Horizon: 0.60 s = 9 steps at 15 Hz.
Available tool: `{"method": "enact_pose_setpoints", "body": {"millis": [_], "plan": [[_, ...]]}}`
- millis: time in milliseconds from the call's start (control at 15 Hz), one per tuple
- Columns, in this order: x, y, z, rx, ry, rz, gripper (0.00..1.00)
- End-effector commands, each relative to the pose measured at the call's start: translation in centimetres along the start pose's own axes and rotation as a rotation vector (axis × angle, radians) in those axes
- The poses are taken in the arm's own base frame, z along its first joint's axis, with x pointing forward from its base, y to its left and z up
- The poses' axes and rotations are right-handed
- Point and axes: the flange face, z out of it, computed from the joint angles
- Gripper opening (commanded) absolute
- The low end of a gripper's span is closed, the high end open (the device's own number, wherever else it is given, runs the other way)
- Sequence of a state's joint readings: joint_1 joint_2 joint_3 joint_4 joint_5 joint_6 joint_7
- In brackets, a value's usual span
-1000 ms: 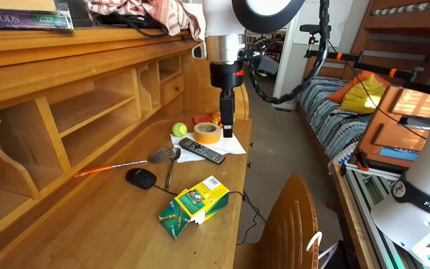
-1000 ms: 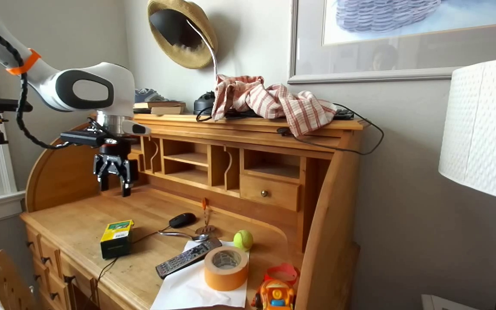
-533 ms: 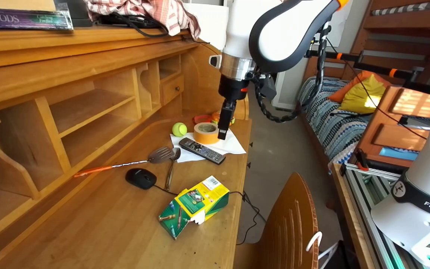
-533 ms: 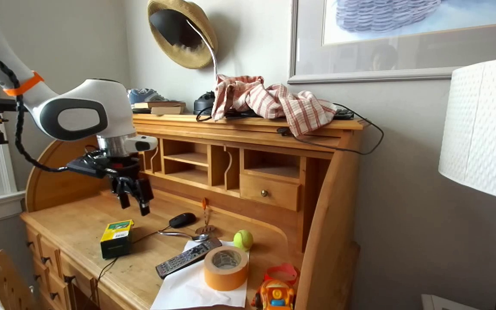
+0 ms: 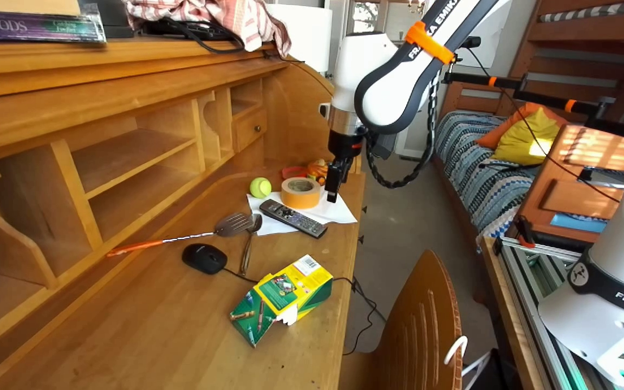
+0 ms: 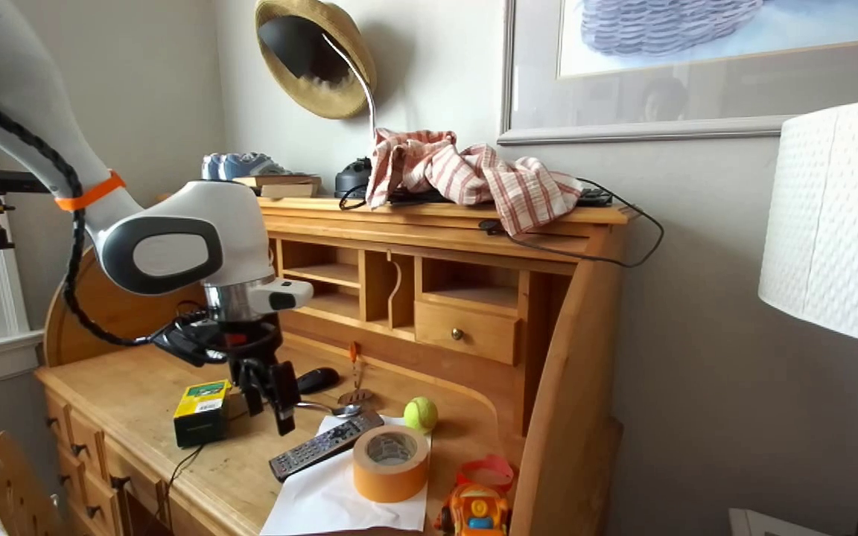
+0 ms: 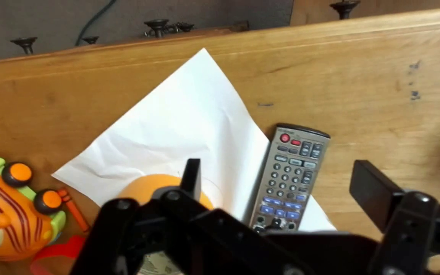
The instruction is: Put the remote control on top of the cabinet.
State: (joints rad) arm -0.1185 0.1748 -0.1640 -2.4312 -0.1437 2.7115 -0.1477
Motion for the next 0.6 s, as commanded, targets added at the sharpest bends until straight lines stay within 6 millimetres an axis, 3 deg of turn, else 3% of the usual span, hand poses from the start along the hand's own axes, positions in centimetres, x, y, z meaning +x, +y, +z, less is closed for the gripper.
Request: {"method": "enact_pose_setpoints", "body": {"millis": [0, 133, 200, 533], "plan": [[1.5, 0.1, 3.3, -0.042, -0.040, 0.043, 1.00], [2.1, 0.8, 4.1, -0.065, -0.070, 0.070, 1.00], [1.2, 0.3, 3.0, -0.032, -0.045, 0.048, 1.00], [1.7, -0.1, 3.7, -0.012, -0.031, 0.070, 1.00]]}}
